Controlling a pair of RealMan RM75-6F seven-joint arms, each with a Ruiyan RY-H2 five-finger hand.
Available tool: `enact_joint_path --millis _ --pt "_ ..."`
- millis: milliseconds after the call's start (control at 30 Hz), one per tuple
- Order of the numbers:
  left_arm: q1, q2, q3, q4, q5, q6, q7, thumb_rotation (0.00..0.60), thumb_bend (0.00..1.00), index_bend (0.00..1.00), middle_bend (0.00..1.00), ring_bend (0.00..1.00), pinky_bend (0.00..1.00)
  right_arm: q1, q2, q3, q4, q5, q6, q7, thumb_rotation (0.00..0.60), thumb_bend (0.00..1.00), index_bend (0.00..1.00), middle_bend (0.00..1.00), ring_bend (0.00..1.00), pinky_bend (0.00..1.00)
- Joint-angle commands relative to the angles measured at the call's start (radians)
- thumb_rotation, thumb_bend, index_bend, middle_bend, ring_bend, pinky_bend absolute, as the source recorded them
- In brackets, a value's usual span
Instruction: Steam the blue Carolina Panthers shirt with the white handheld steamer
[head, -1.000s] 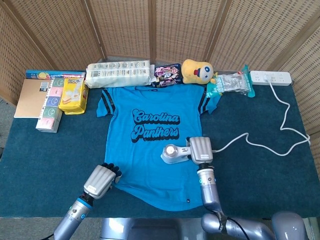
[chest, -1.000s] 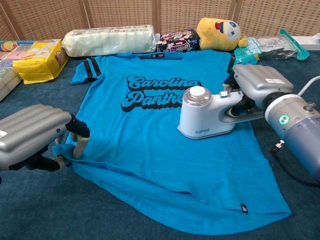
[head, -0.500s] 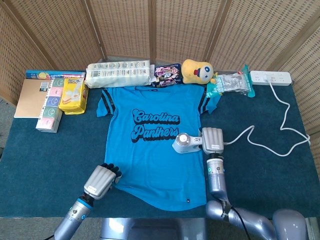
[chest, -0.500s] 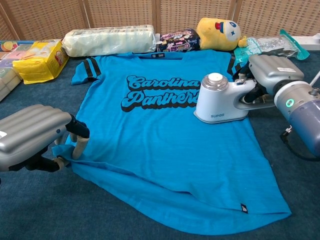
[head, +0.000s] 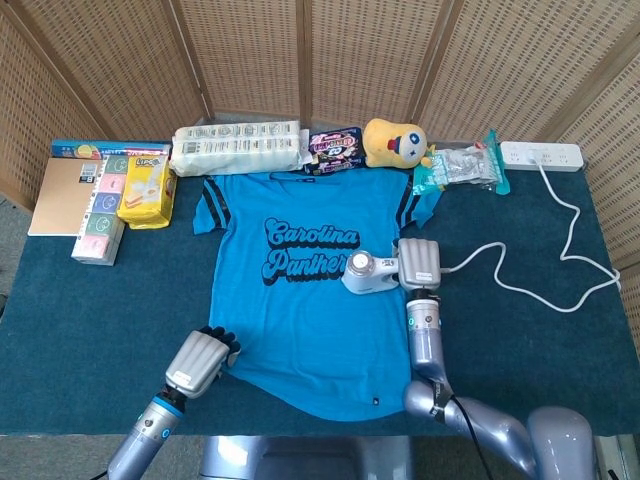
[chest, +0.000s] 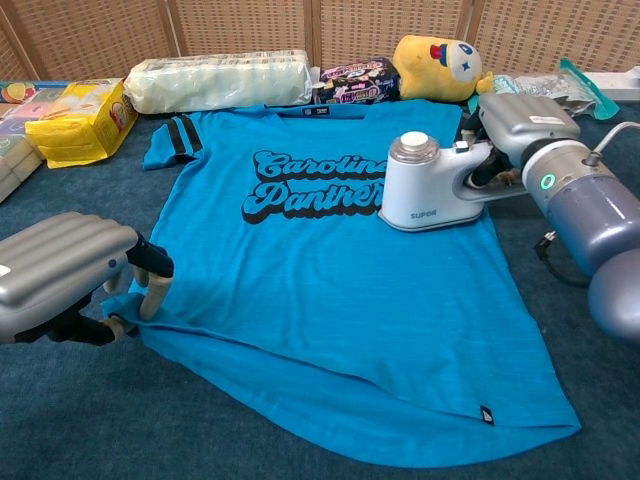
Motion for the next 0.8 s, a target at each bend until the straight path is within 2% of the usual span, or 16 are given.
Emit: enact_joint_path --millis 33,267,800 --pt "0.001 0.001 0.0 0.0 -0.002 0.001 0.0 0.6 0.48 0.66 0.53 0.44 0.49 0.009 -0.009 0.008 0.013 0.006 -0.009 0.006 0.6 0.37 0.68 0.69 0.74 0.69" --pt "0.002 0.0 0.0 0.002 -0.003 0.0 -0.001 0.6 0.48 0.66 0.53 0.44 0.49 0.013 -0.022 -0.01 0.005 -0.004 -0.021 0.02 0.6 0.37 0.68 0.69 0.74 0.69" --pt "0.001 -0.004 0.002 0.01 0.0 -0.005 -0.006 0.6 0.48 0.66 0.53 0.44 0.49 -0.023 0.022 -0.077 -0.182 -0.04 -0.007 0.009 0.6 0.36 0.68 0.69 0.74 0.69"
